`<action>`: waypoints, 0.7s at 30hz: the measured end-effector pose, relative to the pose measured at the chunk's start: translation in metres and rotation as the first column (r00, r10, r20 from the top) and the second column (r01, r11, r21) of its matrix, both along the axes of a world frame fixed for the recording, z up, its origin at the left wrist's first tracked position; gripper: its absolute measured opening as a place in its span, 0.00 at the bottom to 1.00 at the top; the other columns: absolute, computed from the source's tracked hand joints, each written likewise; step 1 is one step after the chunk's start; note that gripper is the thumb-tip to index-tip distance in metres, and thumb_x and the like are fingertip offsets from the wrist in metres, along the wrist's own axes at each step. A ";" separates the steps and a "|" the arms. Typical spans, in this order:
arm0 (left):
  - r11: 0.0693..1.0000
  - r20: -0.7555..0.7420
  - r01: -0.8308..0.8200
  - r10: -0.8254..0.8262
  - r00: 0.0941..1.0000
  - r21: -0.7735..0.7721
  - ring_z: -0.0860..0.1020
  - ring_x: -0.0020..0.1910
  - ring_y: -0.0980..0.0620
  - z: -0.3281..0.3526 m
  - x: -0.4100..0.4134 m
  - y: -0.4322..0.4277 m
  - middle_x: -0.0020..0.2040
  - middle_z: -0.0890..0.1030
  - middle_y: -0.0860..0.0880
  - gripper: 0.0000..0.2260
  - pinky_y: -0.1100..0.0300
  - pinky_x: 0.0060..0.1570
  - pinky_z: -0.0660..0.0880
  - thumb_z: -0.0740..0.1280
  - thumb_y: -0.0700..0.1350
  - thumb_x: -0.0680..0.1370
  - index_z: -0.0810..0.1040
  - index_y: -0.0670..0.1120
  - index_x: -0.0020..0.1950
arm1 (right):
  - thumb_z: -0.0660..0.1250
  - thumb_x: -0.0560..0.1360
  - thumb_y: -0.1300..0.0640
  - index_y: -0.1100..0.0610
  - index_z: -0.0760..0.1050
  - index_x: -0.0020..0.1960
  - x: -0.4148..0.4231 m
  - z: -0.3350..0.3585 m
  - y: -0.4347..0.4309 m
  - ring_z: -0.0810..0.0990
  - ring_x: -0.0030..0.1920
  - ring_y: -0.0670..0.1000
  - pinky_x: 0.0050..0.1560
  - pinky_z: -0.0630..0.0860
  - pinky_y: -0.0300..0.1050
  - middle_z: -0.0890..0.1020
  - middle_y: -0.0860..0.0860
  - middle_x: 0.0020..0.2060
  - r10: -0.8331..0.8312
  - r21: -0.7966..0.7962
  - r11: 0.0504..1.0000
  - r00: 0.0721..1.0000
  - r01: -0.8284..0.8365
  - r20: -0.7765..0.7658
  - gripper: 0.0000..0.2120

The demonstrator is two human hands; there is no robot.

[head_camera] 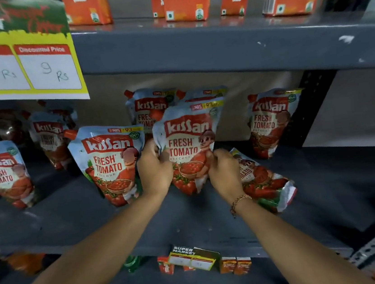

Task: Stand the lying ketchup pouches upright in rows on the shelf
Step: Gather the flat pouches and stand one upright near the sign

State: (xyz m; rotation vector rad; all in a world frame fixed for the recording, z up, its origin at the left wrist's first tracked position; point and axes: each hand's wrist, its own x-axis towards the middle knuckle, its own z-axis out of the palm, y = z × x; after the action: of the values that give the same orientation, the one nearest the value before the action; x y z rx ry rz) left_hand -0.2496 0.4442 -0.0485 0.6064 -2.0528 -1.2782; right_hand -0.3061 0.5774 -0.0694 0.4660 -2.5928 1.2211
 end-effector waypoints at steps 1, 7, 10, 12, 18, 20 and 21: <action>0.999 0.037 -0.044 0.044 0.998 0.001 0.79 0.57 0.42 -0.004 0.004 0.002 0.58 0.81 0.41 0.11 0.50 0.57 0.76 0.63 0.38 0.77 0.74 0.40 0.60 | 0.56 0.79 0.58 0.68 0.73 0.47 0.001 -0.006 -0.001 0.78 0.47 0.62 0.41 0.65 0.40 0.79 0.64 0.47 0.039 0.038 0.998 0.998 -0.040 0.039 0.14; 0.946 0.130 -0.231 0.205 0.970 0.226 0.78 0.60 0.41 -0.036 0.004 0.019 0.60 0.78 0.39 0.15 0.54 0.55 0.76 0.64 0.39 0.76 0.72 0.36 0.62 | 0.56 0.79 0.59 0.68 0.73 0.49 0.000 -0.017 0.005 0.77 0.51 0.62 0.46 0.70 0.47 0.79 0.65 0.50 0.166 0.125 0.975 0.978 -0.181 0.126 0.12; 0.684 0.380 -0.505 0.342 0.859 0.526 0.78 0.58 0.37 -0.042 -0.005 0.045 0.61 0.77 0.36 0.19 0.46 0.56 0.78 0.64 0.42 0.74 0.74 0.34 0.62 | 0.60 0.77 0.60 0.65 0.75 0.51 -0.009 -0.015 0.023 0.77 0.53 0.60 0.51 0.72 0.47 0.79 0.62 0.51 0.229 0.188 0.950 0.966 -0.249 0.122 0.09; 0.598 0.487 -0.540 0.268 0.831 0.592 0.76 0.60 0.36 -0.041 -0.007 0.069 0.64 0.75 0.37 0.20 0.47 0.60 0.75 0.62 0.42 0.74 0.72 0.34 0.64 | 0.63 0.74 0.58 0.62 0.77 0.53 -0.021 -0.014 0.041 0.77 0.56 0.60 0.55 0.73 0.47 0.80 0.61 0.53 0.183 0.353 0.916 0.982 -0.190 0.054 0.11; 0.471 0.357 -0.180 -0.319 0.878 0.863 0.65 0.73 0.42 -0.026 -0.025 0.130 0.76 0.64 0.42 0.21 0.49 0.70 0.64 0.56 0.43 0.81 0.62 0.41 0.75 | 0.56 0.76 0.53 0.57 0.68 0.67 -0.052 0.003 0.099 0.71 0.64 0.60 0.66 0.68 0.55 0.72 0.57 0.65 -0.320 0.701 0.713 0.878 -0.024 0.356 0.21; 0.429 0.337 -0.155 -0.391 0.856 0.890 0.66 0.72 0.42 -0.026 -0.035 0.138 0.75 0.65 0.43 0.21 0.49 0.68 0.66 0.59 0.44 0.81 0.63 0.44 0.74 | 0.57 0.76 0.51 0.57 0.71 0.64 -0.051 0.004 0.105 0.75 0.62 0.58 0.62 0.72 0.50 0.76 0.56 0.63 -0.290 0.651 0.757 0.860 -0.063 0.420 0.20; 0.422 0.323 -0.139 -0.402 0.857 0.896 0.68 0.71 0.42 -0.029 -0.040 0.139 0.73 0.67 0.43 0.22 0.49 0.66 0.68 0.61 0.43 0.80 0.64 0.44 0.73 | 0.57 0.76 0.51 0.57 0.72 0.63 -0.049 0.004 0.106 0.75 0.61 0.57 0.60 0.73 0.48 0.76 0.56 0.63 -0.282 0.641 0.765 0.865 -0.058 0.414 0.19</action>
State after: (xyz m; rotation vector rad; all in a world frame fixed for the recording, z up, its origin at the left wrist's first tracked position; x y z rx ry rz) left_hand -0.2899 0.5834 -0.0778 1.3976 -1.5814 -2.6040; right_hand -0.3546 0.6831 -0.0654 0.0841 -3.4071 0.3883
